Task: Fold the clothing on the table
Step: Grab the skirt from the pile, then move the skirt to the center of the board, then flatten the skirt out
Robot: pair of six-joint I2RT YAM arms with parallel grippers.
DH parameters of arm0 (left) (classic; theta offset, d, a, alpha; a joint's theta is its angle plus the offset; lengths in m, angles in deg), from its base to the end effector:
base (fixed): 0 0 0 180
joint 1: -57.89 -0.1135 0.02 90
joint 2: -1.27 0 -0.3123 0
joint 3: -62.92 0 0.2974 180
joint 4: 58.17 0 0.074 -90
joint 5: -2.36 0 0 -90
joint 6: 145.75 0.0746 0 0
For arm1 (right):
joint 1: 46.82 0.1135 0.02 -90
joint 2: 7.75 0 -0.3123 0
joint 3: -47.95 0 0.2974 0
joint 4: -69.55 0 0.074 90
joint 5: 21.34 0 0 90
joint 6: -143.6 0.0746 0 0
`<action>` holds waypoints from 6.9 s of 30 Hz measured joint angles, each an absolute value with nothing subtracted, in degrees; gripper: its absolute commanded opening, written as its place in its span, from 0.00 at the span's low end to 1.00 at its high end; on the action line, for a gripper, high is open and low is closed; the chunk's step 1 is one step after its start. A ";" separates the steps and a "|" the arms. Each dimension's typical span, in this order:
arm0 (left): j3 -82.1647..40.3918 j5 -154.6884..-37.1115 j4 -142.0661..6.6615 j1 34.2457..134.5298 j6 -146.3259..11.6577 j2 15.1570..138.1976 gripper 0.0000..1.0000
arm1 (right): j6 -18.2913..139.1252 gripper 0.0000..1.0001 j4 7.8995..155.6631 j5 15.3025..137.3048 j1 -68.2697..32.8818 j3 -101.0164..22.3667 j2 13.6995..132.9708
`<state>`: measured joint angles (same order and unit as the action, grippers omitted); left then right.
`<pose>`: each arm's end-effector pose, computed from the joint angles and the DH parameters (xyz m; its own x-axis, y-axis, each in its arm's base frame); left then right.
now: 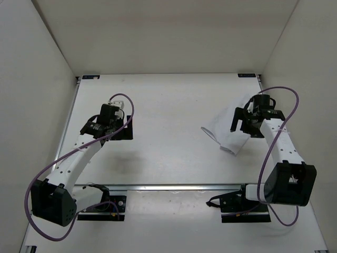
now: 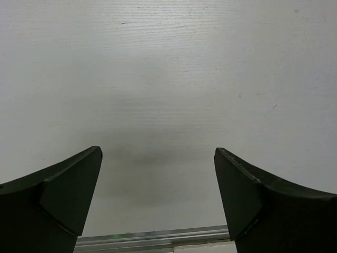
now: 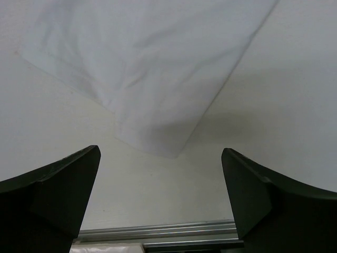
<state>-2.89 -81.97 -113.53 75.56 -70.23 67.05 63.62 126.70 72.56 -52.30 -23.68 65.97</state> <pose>0.2629 -0.0760 0.2766 -0.8209 0.0004 -0.5711 0.0447 0.9970 -0.0636 0.3047 -0.0241 0.2749 -0.8318 0.2542 -0.4935 0.2086 0.9670 0.1465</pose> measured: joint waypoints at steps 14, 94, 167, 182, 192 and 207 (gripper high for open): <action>-2.76 -77.29 -112.66 76.43 -70.34 69.80 0.98 | 66.84 0.88 130.35 63.30 -46.53 -26.82 77.84; -15.02 -109.11 -66.52 92.87 -89.47 111.07 0.99 | 78.79 0.00 134.86 70.18 -28.21 -13.27 61.03; -1.45 -90.12 -90.69 81.16 -74.39 82.79 0.00 | 68.61 0.00 106.40 87.84 -42.59 -8.60 68.41; 12.87 -95.21 -95.24 81.83 -81.86 69.56 0.00 | 80.10 0.00 101.24 91.62 -37.85 4.89 59.98; -10.80 -99.06 -97.75 77.05 -81.47 91.51 0.00 | 72.65 0.00 113.35 89.44 -38.44 -35.02 83.61; -17.21 -88.87 -86.30 79.52 -77.16 71.25 0.00 | 64.41 0.00 105.76 88.54 -41.72 -32.73 67.78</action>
